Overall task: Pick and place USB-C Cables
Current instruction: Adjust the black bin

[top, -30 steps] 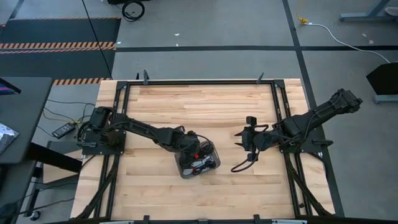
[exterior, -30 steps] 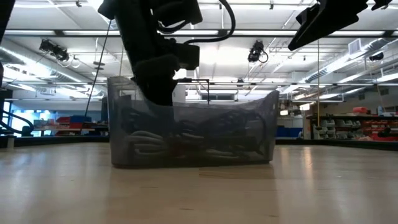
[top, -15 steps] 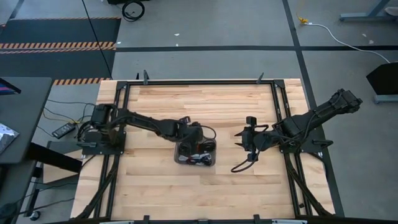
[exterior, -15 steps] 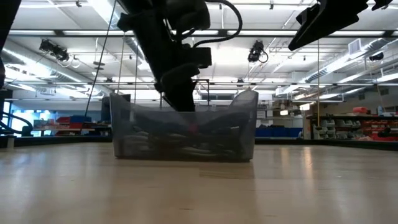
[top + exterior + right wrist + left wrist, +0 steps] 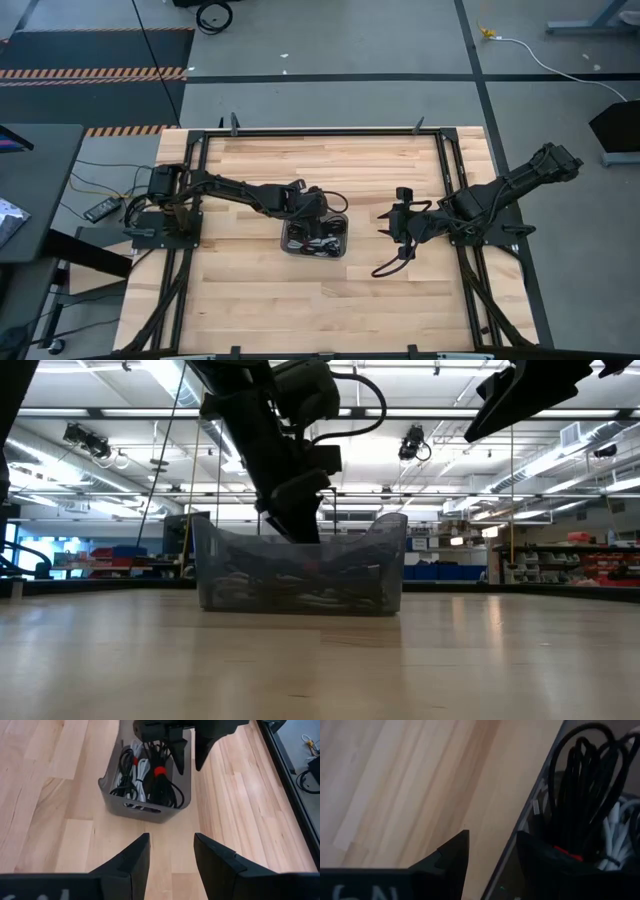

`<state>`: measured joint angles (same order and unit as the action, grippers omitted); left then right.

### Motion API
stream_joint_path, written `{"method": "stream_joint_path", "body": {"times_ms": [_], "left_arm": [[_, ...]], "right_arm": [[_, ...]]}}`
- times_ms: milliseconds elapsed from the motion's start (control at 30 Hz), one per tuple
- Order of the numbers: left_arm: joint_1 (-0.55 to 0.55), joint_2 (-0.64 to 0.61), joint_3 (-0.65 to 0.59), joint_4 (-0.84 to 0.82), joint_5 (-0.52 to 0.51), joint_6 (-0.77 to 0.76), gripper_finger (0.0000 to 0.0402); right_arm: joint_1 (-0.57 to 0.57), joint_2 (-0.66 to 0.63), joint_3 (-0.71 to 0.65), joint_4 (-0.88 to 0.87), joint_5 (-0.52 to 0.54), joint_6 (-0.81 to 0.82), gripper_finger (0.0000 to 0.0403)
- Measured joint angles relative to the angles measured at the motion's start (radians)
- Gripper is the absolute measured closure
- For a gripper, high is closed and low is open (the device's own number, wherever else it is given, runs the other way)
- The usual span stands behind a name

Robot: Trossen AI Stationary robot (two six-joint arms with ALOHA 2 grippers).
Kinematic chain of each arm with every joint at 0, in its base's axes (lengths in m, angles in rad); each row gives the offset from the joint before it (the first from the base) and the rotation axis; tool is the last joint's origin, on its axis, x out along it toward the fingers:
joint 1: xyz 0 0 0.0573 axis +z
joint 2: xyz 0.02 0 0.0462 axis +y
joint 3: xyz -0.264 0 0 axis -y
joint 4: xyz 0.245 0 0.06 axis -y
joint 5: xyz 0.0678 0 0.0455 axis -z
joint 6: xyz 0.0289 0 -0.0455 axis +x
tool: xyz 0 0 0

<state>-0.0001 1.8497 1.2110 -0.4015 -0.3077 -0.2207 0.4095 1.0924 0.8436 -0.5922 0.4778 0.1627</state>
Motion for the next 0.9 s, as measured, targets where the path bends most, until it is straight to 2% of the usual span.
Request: {"method": "stream_joint_path", "body": {"times_ms": [233,633,900], "left_arm": [[0.016,0.044,0.001,0.085,-0.007,-0.027,0.0243],[0.032,0.071,-0.001,0.129,0.017,-0.008,0.0339],[0.045,0.071,-0.001,0.158,0.013,0.054,0.0382]], "right_arm": [[0.000,0.000,0.000,0.000,0.000,0.000,0.0243],[-0.001,0.000,-0.028,0.010,0.000,-0.005,0.0243],[-0.001,0.000,-0.029,0.023,0.004,-0.016,0.0243]]}}
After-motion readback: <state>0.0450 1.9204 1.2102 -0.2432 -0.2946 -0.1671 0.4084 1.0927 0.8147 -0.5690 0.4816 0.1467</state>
